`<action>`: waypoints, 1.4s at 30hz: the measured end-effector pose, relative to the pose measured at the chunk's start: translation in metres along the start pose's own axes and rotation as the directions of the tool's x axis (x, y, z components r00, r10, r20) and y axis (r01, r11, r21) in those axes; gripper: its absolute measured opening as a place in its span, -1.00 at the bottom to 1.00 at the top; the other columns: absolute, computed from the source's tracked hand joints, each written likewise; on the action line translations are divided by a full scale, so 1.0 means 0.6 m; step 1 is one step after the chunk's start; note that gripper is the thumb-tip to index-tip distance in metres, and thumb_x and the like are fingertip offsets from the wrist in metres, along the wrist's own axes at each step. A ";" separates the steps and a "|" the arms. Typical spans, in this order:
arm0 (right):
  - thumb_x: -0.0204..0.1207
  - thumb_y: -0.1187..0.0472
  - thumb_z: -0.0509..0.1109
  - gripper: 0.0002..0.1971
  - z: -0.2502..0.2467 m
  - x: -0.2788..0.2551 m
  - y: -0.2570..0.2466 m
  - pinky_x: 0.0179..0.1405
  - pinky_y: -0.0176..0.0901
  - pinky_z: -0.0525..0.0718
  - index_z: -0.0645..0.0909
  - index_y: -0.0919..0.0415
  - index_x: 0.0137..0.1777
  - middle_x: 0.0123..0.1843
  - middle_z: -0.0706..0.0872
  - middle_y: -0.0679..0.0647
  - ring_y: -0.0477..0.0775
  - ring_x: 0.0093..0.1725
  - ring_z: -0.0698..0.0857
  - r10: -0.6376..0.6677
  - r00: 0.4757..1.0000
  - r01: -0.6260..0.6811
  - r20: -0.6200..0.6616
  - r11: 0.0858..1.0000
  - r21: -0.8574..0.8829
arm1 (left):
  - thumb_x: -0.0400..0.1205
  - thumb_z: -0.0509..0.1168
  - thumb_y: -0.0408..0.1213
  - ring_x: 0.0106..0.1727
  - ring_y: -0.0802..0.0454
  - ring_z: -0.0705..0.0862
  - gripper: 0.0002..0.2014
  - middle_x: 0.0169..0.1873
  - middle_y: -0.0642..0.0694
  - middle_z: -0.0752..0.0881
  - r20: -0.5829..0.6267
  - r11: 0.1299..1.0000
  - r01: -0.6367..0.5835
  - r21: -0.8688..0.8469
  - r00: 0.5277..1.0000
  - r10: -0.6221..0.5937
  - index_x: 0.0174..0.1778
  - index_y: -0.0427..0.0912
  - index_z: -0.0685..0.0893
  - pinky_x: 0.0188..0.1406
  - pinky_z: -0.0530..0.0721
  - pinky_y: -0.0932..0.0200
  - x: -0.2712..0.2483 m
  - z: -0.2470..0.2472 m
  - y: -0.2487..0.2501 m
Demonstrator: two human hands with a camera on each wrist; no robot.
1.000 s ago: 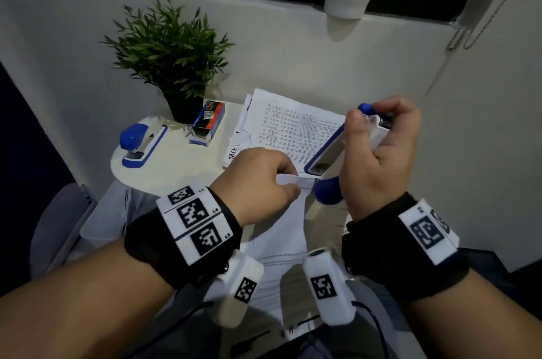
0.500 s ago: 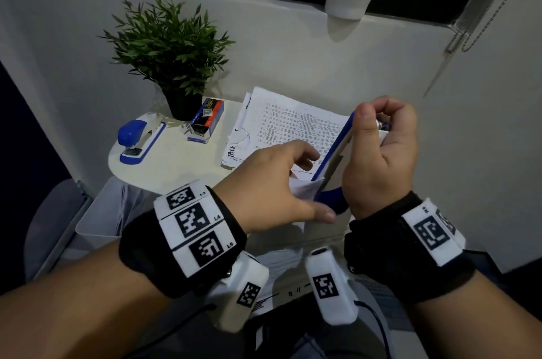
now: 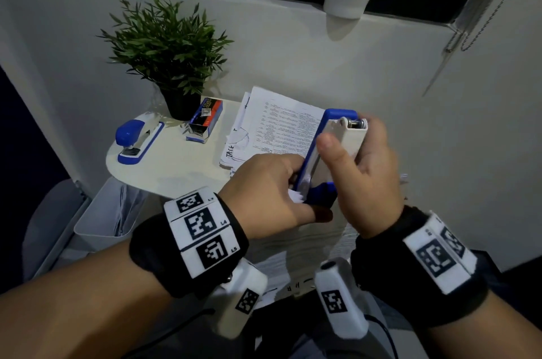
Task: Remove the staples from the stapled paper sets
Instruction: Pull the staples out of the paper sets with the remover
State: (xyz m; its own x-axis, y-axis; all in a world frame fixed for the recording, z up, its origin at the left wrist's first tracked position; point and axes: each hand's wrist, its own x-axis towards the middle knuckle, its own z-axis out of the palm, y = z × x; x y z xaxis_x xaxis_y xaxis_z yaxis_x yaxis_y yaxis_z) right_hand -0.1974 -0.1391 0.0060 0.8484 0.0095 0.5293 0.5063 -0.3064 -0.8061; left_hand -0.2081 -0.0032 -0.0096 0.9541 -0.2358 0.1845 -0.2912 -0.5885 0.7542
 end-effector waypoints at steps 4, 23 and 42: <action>0.16 -0.38 0.33 -0.59 0.014 -0.006 0.011 -0.17 -0.19 0.57 0.51 -0.13 -0.14 -0.28 0.69 -0.38 -0.31 -0.24 0.65 0.011 0.993 -0.017 -0.120 0.999 -0.052 | 0.21 0.47 0.06 -0.39 0.27 0.65 -0.74 -0.50 0.17 0.67 0.038 1.000 0.008 -0.013 0.999 -0.008 -0.46 0.06 0.54 -0.33 0.61 0.26 0.000 0.011 0.011; 0.19 -0.22 0.37 -0.67 -0.037 0.030 0.048 -0.19 -0.35 0.54 0.47 -0.02 -0.21 -0.41 0.64 -0.31 -0.35 -0.36 0.57 0.083 0.908 0.027 -0.411 0.967 0.254 | 0.42 0.50 -0.21 0.10 0.09 0.65 -0.67 0.01 0.09 0.74 0.116 0.985 0.072 0.158 0.989 -0.090 0.11 -0.02 0.75 0.15 0.58 0.20 0.035 -0.030 -0.026; 0.46 0.03 0.33 -0.46 -0.017 -0.070 0.117 0.45 -0.01 0.41 0.42 0.11 0.44 0.70 0.08 0.07 0.09 0.59 0.21 0.413 0.539 0.556 0.735 0.481 -0.678 | 0.51 0.44 -0.26 0.12 0.13 0.67 -0.71 0.04 0.09 0.78 0.304 0.862 -0.271 0.428 0.942 0.145 0.14 0.06 0.76 0.14 0.56 0.28 0.080 -0.049 -0.078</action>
State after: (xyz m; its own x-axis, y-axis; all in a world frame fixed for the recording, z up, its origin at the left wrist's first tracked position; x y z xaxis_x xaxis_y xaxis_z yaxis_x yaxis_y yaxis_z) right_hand -0.1991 -0.1709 -0.0701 0.7794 0.5779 -0.2420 0.6104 -0.7874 0.0858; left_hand -0.1469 0.0357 -0.0174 0.8353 -0.5422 0.0911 -0.5390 -0.7748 0.3306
